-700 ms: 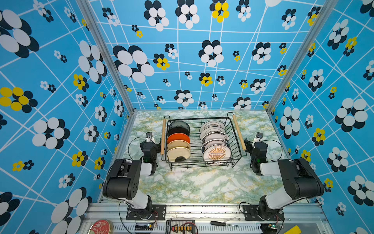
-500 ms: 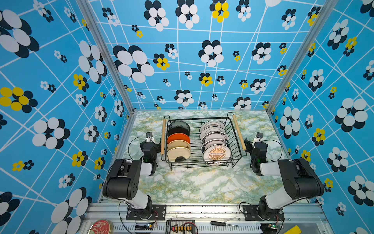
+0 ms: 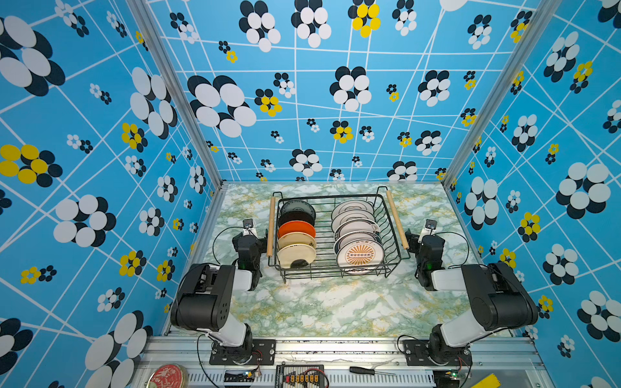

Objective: Unload the plates from the dish rack
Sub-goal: Rotate the dish rack at the top-right of the table.

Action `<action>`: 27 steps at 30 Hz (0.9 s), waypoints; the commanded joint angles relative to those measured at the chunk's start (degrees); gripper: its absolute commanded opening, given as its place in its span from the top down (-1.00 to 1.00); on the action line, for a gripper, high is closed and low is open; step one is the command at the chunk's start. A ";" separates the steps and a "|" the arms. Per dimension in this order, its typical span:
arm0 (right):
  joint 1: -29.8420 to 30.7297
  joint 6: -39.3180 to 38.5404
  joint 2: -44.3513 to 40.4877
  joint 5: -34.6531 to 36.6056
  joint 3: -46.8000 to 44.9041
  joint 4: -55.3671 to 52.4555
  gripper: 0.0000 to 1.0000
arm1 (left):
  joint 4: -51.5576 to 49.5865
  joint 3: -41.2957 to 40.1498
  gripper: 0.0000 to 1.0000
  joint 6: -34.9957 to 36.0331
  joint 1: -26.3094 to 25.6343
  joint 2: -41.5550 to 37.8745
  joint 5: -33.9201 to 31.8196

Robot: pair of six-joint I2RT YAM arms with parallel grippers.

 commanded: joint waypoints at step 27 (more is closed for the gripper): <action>-0.36 5.33 -18.61 1.66 10.94 -37.23 -0.99 | -23.89 5.11 -0.99 -2.46 0.19 -16.01 -3.64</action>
